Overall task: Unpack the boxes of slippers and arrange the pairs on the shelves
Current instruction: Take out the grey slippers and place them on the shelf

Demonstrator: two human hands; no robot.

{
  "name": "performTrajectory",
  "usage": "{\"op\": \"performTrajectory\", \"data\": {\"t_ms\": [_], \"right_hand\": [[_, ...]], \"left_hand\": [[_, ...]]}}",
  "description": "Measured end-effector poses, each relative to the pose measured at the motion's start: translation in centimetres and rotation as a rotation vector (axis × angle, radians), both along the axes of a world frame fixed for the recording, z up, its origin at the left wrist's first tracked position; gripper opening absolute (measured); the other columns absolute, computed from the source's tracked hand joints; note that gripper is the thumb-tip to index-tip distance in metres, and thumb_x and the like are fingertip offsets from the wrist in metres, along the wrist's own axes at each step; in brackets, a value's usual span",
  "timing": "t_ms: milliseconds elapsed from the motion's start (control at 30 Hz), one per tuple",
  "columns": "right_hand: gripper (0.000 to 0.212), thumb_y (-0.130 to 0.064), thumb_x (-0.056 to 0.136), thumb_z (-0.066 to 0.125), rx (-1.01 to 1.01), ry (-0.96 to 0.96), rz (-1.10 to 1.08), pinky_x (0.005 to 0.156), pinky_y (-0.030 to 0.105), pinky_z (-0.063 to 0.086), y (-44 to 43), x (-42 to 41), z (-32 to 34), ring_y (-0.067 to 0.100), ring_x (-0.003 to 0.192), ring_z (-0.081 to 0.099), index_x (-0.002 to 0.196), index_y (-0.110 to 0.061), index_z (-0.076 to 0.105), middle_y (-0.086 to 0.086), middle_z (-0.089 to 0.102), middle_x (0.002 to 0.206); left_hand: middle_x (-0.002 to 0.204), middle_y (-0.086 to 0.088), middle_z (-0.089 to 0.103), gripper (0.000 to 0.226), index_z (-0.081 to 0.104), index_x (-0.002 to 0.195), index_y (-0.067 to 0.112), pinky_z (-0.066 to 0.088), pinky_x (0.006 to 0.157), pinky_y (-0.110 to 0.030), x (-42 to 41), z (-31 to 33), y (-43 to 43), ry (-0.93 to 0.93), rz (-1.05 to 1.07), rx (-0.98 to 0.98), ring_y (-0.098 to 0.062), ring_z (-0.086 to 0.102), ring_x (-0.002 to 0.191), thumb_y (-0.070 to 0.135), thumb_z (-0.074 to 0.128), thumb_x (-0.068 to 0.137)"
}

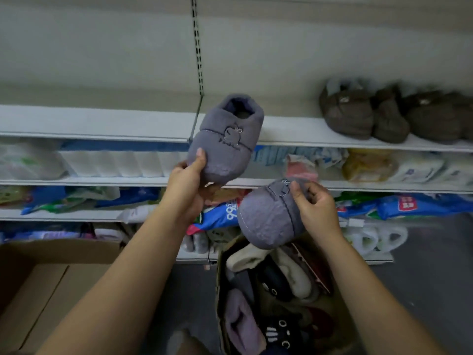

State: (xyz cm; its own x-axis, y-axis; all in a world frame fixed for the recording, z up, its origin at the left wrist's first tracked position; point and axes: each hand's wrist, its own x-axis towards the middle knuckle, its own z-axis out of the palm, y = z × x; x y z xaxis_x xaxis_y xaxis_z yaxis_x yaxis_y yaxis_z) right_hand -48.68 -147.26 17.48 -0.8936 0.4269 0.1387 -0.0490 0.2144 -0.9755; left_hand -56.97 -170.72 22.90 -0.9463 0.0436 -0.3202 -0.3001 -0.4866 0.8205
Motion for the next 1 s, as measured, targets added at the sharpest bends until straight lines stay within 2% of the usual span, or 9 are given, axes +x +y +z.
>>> {"op": "performTrajectory", "data": {"t_ms": [133,233,367,533,633,733,867,933,1000], "right_hand": [[0.036,-0.031,0.095,0.066,0.077,-0.030,-0.076,0.062,0.015,0.044,0.4,-2.4,0.8,0.000,0.065,0.058,0.081,0.001,0.061,0.007,0.065,0.073],[0.041,-0.044,0.091,0.068,0.105,-0.039,-0.136,0.069,0.029,0.048,0.4,-4.1,1.2,0.013,0.073,0.063,0.077,-0.006,0.060,0.009,0.067,0.075],[0.024,-0.032,0.092,0.068,0.109,-0.007,-0.223,0.068,0.021,0.046,-0.4,-6.1,2.9,-0.001,0.070,0.061,0.073,-0.020,0.060,-0.012,0.068,0.070],[0.018,-0.030,0.093,0.070,0.136,0.064,-0.252,0.073,0.026,0.050,-1.8,-8.0,4.8,0.006,0.079,0.064,0.081,-0.018,0.065,-0.001,0.072,0.081],[0.018,-0.027,0.093,0.070,0.161,0.081,-0.214,0.068,0.017,0.047,-3.7,-9.6,6.5,0.000,0.074,0.064,0.083,-0.012,0.065,-0.008,0.070,0.076],[0.014,-0.026,0.094,0.069,0.211,0.087,-0.164,0.074,0.019,0.049,-5.3,-12.0,8.0,0.004,0.082,0.065,0.088,-0.013,0.069,-0.005,0.070,0.085],[0.015,-0.036,0.096,0.064,0.321,0.154,-0.365,0.089,0.020,0.046,-5.3,-14.5,8.0,0.009,0.108,0.057,0.108,-0.028,0.067,-0.005,0.061,0.114],[0.024,-0.040,0.096,0.062,0.263,0.152,-0.492,0.087,0.025,0.049,-4.6,-15.4,7.1,0.011,0.107,0.058,0.116,-0.026,0.062,-0.003,0.061,0.118],[0.040,-0.046,0.094,0.063,0.189,-0.017,-0.527,0.087,0.032,0.051,-3.9,-16.5,5.8,0.019,0.107,0.060,0.125,-0.021,0.055,0.003,0.060,0.123]], "left_hand": [[0.131,-0.020,0.065,0.046,0.051,0.138,0.002,0.061,0.073,-0.043,-7.0,-0.2,4.5,-0.016,-0.142,0.148,-0.034,0.069,0.108,0.030,0.059,0.102],[0.131,-0.017,0.065,0.043,0.052,0.138,0.004,0.061,0.073,-0.036,-11.3,-0.8,6.8,-0.017,-0.253,0.144,-0.028,0.069,0.109,0.030,0.055,0.104],[0.118,-0.015,0.066,0.035,0.058,0.123,0.005,0.058,0.074,-0.034,-14.5,-1.0,7.1,-0.102,-0.406,-0.089,-0.023,0.066,0.097,0.034,0.054,0.104],[0.122,-0.019,0.069,0.090,0.055,0.131,0.004,0.061,0.077,-0.042,-12.9,0.8,2.5,-0.206,-0.862,-0.334,-0.030,0.070,0.106,0.073,0.066,0.074],[0.120,-0.012,0.073,0.069,0.066,0.126,0.010,0.057,0.095,-0.051,-11.0,1.9,0.4,-0.053,-1.059,-0.349,-0.029,0.070,0.112,0.058,0.068,0.077],[0.113,-0.014,0.075,0.050,0.067,0.121,0.002,0.055,0.098,-0.048,-10.6,2.6,-1.3,0.035,-0.903,-0.300,-0.030,0.072,0.108,0.032,0.072,0.081],[0.112,-0.014,0.076,0.050,0.066,0.119,0.003,0.056,0.097,-0.049,-11.4,2.5,-4.6,0.013,-0.665,-0.224,-0.031,0.072,0.108,0.030,0.071,0.077],[0.110,-0.015,0.076,0.048,0.065,0.119,0.000,0.063,0.082,-0.044,-11.8,2.2,-5.8,0.019,-0.533,-0.156,-0.029,0.074,0.102,0.027,0.069,0.079],[0.108,-0.014,0.077,0.045,0.064,0.119,-0.001,0.063,0.071,-0.031,-12.2,1.9,-6.2,0.043,-0.422,-0.110,-0.025,0.075,0.097,0.024,0.068,0.082]]}}
